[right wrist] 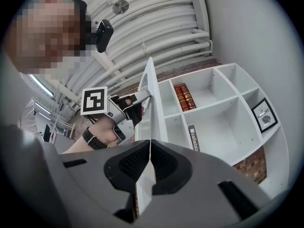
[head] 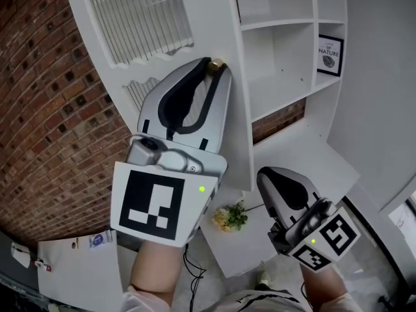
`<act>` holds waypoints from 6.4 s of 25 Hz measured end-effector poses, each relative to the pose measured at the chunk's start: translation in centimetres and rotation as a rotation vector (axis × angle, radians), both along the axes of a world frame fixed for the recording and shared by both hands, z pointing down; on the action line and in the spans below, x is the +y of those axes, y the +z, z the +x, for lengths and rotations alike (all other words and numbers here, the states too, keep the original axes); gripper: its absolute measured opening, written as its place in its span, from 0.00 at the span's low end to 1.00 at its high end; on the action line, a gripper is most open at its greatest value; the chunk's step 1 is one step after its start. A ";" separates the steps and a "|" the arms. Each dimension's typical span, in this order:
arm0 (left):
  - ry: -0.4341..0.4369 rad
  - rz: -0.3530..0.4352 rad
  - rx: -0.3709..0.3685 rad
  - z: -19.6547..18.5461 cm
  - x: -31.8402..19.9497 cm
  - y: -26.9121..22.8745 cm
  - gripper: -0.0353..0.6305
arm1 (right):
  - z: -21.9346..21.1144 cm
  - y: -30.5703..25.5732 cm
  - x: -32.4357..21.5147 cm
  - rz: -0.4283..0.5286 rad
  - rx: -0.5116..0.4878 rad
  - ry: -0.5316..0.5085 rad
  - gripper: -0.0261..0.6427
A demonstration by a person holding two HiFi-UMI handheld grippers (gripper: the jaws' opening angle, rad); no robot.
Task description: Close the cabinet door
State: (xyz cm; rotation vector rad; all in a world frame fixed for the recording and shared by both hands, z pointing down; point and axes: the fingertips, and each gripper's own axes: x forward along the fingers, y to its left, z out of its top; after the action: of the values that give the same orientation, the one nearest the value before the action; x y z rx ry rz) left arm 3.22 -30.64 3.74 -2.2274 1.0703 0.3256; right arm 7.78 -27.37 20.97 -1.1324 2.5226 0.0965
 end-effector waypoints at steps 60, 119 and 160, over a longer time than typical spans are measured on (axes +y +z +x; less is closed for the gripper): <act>-0.376 -0.021 0.007 2.1 -19.8 -0.5 0.19 | 3.0 2.5 -16.9 -0.050 0.011 -0.180 0.07; -0.095 -0.225 0.038 -4.6 -5.0 12.5 0.07 | -4.4 6.5 -6.9 -0.100 0.130 -0.036 0.07; -0.003 -0.517 0.147 -16.0 10.0 24.9 0.07 | -13.6 10.4 5.3 -0.137 0.245 0.096 0.06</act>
State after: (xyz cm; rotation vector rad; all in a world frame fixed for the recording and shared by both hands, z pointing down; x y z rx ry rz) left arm -12.74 -20.67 28.62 -2.6862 1.3559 0.2311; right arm -5.79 -22.07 31.39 -1.3718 2.7226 0.0938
